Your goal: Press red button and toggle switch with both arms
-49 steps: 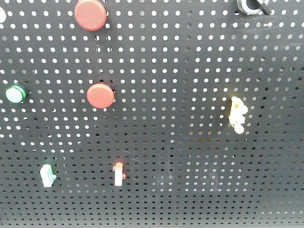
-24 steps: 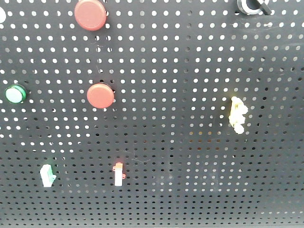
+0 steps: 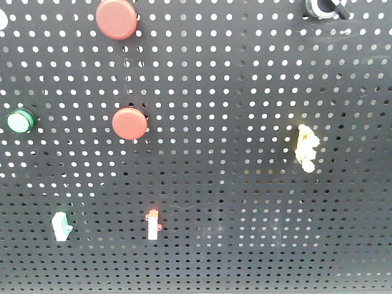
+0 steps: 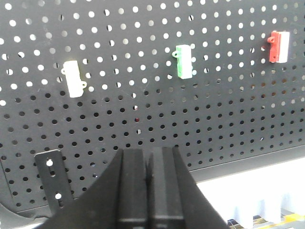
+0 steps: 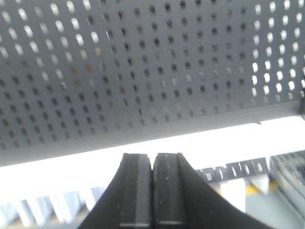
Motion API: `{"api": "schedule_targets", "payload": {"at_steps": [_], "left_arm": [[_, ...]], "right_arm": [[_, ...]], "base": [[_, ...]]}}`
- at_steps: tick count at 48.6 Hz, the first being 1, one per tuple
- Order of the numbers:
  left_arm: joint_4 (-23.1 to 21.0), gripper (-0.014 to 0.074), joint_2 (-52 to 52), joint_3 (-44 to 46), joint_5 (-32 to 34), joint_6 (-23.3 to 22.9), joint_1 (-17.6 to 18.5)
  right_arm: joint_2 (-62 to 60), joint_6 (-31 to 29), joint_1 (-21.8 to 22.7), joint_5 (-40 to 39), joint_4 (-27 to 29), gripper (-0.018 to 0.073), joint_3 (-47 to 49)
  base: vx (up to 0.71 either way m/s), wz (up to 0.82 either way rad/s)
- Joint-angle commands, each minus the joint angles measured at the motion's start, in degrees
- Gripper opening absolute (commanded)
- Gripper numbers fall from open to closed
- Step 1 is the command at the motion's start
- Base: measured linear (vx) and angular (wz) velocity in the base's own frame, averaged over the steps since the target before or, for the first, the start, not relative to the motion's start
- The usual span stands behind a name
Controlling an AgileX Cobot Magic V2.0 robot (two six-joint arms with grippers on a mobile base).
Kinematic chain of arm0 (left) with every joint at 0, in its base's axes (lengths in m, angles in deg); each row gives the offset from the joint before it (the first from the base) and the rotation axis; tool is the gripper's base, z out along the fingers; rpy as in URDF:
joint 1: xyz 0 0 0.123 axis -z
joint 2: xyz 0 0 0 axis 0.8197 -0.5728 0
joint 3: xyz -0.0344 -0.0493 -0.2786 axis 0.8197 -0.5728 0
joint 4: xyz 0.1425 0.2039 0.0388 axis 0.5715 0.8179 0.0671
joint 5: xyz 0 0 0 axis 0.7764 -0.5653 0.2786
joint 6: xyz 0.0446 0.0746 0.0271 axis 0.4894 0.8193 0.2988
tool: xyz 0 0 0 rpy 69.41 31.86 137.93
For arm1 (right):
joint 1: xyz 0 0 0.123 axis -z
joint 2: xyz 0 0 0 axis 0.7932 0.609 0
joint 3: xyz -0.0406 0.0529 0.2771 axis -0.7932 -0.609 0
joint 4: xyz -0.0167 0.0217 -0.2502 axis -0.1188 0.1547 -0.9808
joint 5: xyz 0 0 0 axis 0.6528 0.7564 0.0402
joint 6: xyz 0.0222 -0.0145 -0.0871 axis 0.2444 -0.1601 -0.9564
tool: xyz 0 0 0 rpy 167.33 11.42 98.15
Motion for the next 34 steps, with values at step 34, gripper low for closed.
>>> {"api": "schedule_targets", "payload": {"at_steps": [34], "left_arm": [[-0.55,0.0002,0.89,-1.89,4.93,-0.45,0.11]], "right_arm": [[-0.67,0.27,0.37,-5.20,-1.17,-0.0003,-0.68]], "base": [[0.00,0.00]]}}
